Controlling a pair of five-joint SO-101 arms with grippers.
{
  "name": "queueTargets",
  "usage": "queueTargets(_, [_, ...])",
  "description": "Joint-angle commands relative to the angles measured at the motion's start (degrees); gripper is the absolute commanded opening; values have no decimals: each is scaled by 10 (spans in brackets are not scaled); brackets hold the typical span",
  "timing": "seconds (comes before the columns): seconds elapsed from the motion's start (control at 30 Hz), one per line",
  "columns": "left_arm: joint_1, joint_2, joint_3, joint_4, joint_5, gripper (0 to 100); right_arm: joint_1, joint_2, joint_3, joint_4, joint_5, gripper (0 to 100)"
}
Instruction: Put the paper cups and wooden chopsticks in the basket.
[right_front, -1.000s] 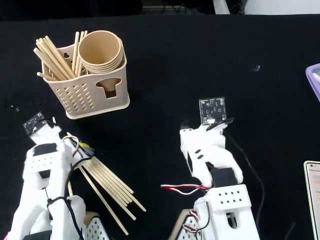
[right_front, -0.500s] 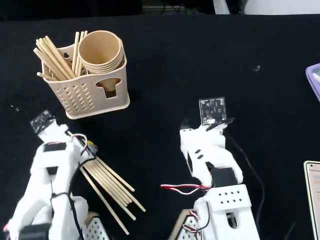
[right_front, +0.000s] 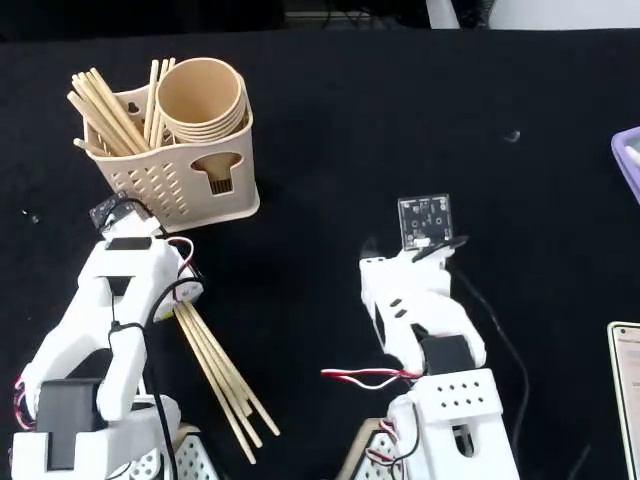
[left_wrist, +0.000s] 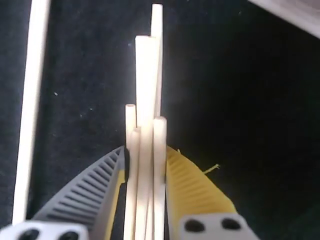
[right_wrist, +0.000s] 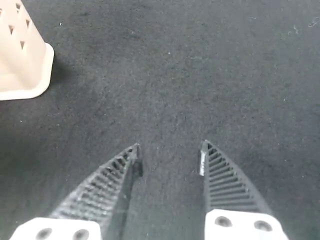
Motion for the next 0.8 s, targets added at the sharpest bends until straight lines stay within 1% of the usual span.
queueTargets(0.0, [-1,20,1,4,6,77,-4,-12,-5,-12,4,184])
queueTargets(0.1, [-29,20,-5,5,6,77,-4,-12,-4,-12,4,184])
queueTargets(0.3, [-137,20,-9,8,4,72,-4,-12,-4,-13,4,184])
queueTargets(0.57, [-201,20,-10,6,6,72,-4,-12,-4,-14,4,184])
queueTargets(0.67, [-239,20,-25,4,6,71,-4,-12,-4,-14,4,184])
queueTargets(0.77, [-291,20,-47,5,6,52,-4,-12,-4,-14,4,184])
